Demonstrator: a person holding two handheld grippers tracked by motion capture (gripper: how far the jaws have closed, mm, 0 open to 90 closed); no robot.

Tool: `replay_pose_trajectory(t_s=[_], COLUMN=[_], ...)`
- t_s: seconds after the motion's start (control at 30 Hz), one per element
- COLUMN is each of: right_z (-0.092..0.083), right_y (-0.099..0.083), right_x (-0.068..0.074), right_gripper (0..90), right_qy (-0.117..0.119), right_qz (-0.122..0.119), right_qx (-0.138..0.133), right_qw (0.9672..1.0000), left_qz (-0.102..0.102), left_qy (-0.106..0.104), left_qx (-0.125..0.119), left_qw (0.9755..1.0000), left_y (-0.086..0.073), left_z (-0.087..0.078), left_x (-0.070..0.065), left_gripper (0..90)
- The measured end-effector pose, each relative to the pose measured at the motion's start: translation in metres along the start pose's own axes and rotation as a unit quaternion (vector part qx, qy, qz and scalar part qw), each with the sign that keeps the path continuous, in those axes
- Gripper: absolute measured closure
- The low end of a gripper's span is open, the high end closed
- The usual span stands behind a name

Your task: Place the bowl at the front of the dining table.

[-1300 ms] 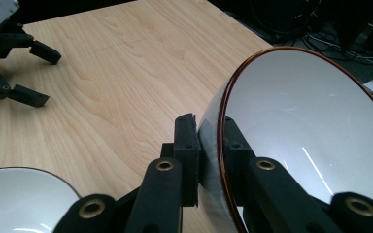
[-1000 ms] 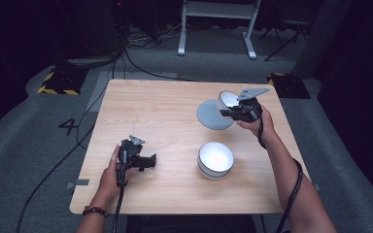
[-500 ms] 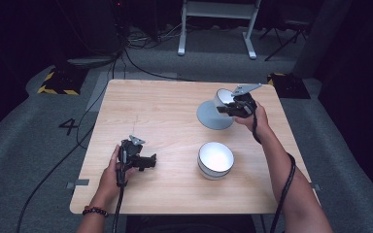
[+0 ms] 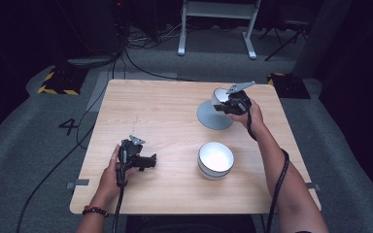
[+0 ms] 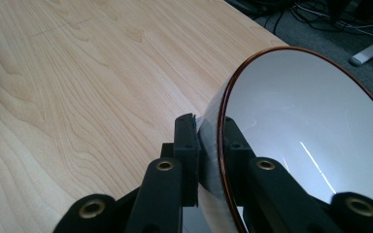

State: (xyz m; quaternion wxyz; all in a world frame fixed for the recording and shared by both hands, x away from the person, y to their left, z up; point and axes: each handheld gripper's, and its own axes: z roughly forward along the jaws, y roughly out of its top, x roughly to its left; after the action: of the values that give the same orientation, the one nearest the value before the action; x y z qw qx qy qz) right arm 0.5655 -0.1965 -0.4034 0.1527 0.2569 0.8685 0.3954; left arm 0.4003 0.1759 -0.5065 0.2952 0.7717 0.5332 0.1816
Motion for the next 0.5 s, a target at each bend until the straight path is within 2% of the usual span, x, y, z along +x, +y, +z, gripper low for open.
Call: replay_pose_trajectory(t_s=[0.5], right_z=[0.024], right_y=[-0.003], right_x=[-0.008], right_gripper=[81.5], right_qy=[-0.008], right_qz=[0.004], right_qx=[0.025], right_qw=[0.9997], left_qz=[0.002], left_qy=[0.002], left_qx=[-0.002], left_qw=[1.0000], left_y=[0.001], left_z=[0.001], left_x=[0.000], left_gripper=[0.0])
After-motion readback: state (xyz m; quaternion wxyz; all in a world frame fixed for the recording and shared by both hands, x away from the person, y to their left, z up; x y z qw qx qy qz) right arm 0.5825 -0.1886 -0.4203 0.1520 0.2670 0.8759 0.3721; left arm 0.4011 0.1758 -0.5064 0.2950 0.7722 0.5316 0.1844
